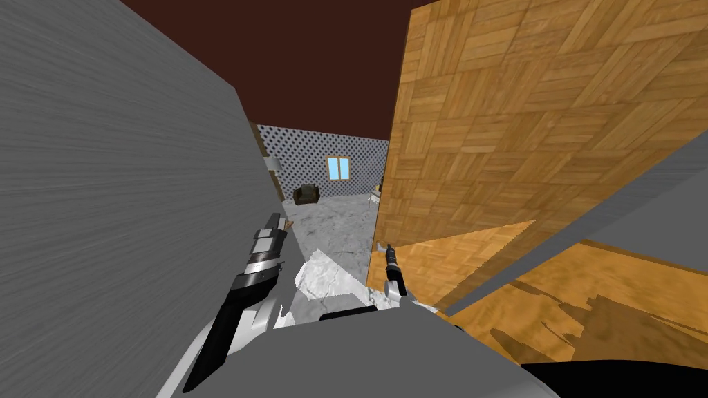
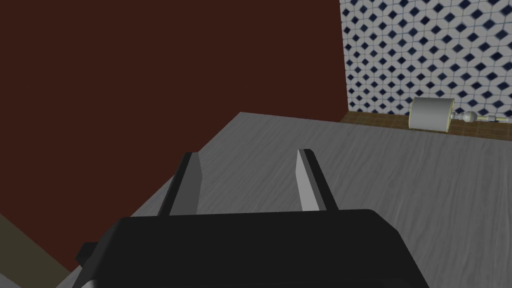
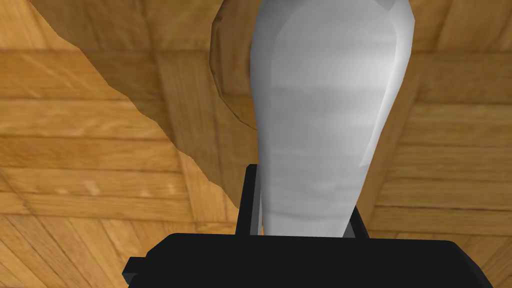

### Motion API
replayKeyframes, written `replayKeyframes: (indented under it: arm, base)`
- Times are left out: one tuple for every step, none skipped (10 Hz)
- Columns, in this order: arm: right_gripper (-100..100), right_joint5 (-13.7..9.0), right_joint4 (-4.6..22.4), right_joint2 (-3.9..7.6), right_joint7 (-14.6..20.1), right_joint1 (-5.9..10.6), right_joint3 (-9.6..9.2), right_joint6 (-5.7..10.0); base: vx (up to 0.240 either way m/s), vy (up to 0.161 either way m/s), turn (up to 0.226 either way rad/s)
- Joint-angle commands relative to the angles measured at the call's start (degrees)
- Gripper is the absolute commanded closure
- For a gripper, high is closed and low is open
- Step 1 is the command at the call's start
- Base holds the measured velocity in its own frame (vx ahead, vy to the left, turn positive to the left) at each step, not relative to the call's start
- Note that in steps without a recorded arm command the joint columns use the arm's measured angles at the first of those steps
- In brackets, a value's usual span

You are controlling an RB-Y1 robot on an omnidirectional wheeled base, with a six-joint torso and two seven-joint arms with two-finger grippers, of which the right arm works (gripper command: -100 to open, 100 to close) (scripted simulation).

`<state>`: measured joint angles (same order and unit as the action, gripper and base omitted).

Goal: Push the door open

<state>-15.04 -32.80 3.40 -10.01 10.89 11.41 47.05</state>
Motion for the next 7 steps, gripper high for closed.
replayKeyframes:
  arm:
    - [100,-0.34,-0.11,-0.40,-0.10,0.26,0.58,0.21]
    - [100,-0.60,-0.10,-0.72,-0.24,0.26,1.04,0.22]
    - [100,-0.58,-0.22,-0.16,-0.21,-0.22,1.10,0.12]
    - [100,-1.24,-0.28,0.49,-0.57,-0.30,2.05,0.26]
    - [100,-1.50,-0.27,0.67,-0.73,-0.32,2.40,0.31]
    - [100,-1.77,-0.27,0.85,-0.90,-0.34,2.76,0.35]
    - [100,-2.10,-0.26,1.04,-1.10,-0.37,3.20,0.41]
  base:
    - [0.176,0.069,-0.057]
    - [0.174,0.066,-0.064]
    - [0.076,0.015,-0.047]
    - [0.119,0.000,-0.046]
    - [0.159,0.004,-0.033]
    - [0.171,0.006,-0.026]
    - [0.191,0.020,-0.029]
